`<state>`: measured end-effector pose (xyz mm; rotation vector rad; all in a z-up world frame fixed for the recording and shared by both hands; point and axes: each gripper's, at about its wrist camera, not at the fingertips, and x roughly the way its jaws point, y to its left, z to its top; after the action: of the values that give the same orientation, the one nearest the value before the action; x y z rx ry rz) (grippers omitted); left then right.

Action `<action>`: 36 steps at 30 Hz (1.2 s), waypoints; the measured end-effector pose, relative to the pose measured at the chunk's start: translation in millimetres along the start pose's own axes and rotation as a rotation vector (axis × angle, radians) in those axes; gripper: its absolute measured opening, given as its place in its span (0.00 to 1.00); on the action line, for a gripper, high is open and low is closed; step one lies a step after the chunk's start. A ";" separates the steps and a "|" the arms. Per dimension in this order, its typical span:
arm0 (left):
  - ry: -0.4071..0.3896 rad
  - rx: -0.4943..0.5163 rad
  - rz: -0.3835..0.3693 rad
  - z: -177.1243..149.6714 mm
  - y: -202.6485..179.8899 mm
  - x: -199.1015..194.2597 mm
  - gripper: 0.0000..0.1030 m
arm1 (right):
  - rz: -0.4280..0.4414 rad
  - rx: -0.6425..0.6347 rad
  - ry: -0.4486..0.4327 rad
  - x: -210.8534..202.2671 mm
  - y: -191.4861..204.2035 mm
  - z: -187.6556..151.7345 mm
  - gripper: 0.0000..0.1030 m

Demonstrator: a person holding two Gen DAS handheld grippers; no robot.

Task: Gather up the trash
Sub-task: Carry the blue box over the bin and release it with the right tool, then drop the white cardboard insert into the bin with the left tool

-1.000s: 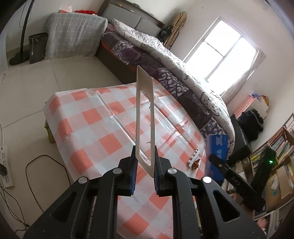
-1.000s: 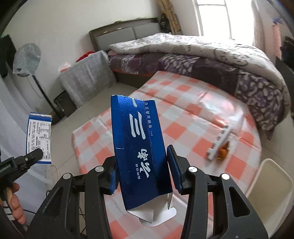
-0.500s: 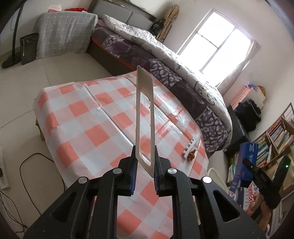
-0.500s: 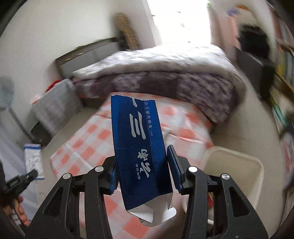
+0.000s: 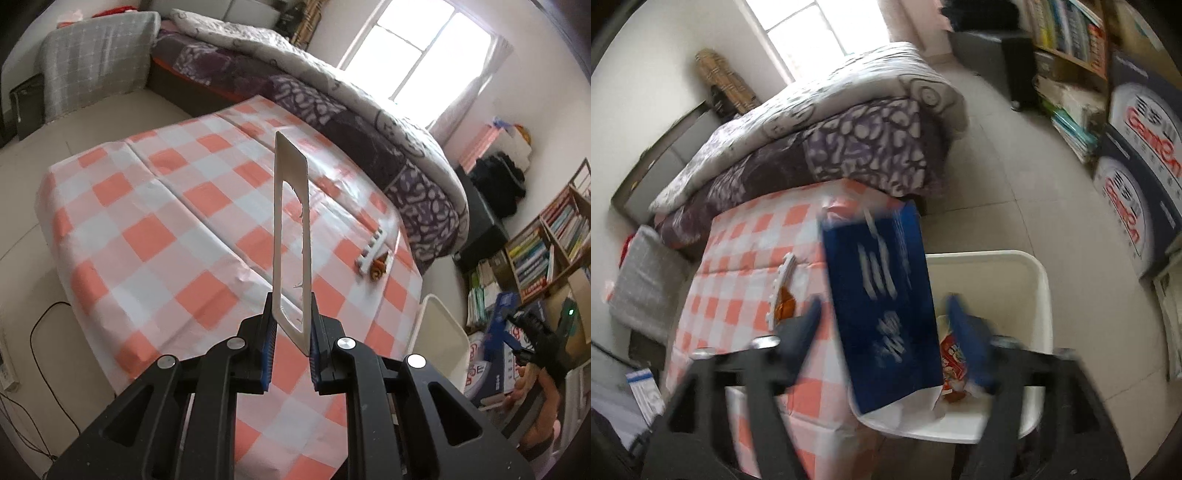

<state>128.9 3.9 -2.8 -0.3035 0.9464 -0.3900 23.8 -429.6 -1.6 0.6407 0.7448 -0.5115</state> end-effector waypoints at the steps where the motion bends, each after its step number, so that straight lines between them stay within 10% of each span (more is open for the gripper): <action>1: 0.010 0.010 -0.001 -1.7 -5.3 5.2 0.15 | -0.011 0.026 -0.006 -1.0 -7.4 1.5 0.77; 10: 0.089 0.080 -0.049 -15.6 -45.7 36.9 0.15 | -0.044 0.131 -0.073 -18.1 -46.9 14.3 0.83; 21: 0.282 0.263 -0.202 -55.0 -156.1 88.6 0.15 | 0.169 0.322 -0.160 -27.7 -42.1 57.0 0.89; 30: 0.436 0.399 -0.286 -89.9 -243.0 143.4 0.29 | 0.156 0.513 -0.093 -3.2 -105.6 62.2 0.89; 32: 0.430 0.434 -0.264 -84.7 -250.3 148.9 0.53 | 0.172 0.519 -0.088 -2.7 -107.9 64.1 0.89; 36: 0.350 0.441 -0.076 -33.2 -237.7 173.4 0.54 | 0.257 0.527 -0.008 10.0 -101.4 61.4 0.89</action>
<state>147.2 -288.3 -47.3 0.1378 1.1604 -0.7226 -5.7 -544.5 -9.5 1.2070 0.5077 -0.4732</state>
